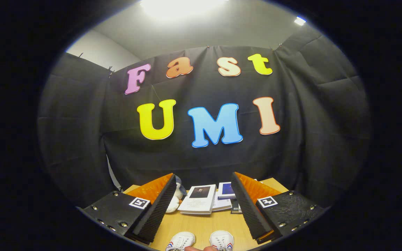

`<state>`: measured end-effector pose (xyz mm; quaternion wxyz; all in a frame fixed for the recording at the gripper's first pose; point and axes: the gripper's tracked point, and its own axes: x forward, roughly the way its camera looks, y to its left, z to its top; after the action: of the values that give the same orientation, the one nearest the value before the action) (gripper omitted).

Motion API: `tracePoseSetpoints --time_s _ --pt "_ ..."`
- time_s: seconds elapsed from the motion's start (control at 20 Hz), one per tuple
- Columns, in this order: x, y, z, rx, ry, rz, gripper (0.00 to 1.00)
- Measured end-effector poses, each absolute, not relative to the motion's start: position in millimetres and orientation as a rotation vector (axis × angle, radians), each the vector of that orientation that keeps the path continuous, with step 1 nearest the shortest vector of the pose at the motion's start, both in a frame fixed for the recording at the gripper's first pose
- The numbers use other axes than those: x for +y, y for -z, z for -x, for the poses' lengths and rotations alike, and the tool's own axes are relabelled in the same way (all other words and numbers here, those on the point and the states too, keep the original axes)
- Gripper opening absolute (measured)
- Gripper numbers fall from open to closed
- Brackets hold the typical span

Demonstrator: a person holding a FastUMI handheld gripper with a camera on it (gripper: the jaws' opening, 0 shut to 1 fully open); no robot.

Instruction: Open the storage box then place both shoes into the box .Put the left shoe in first, then the right shoe, with the right side of both shoes facing outward in a uniform manner.

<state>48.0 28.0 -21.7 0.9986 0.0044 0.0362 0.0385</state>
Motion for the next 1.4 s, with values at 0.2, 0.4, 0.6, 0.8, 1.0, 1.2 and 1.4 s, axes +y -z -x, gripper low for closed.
tracePoseSetpoints --time_s 0.2,0.4,0.6,0.8,1.0,1.2,1.4 --pt "63 74 -54 0.204 -0.204 -0.074 0.96" --pt "98 139 -53 0.4 -0.303 -0.172 0.97" --pt "128 188 -48 0.524 -0.389 -0.212 0.97" --pt "164 239 -41 0.67 -0.497 -0.302 0.96" --pt "196 287 -33 0.835 -0.566 -0.464 0.96" --pt "218 311 -31 0.942 -0.591 -0.667 0.95" --pt "227 321 -24 1.003 -0.627 -0.905 0.95"
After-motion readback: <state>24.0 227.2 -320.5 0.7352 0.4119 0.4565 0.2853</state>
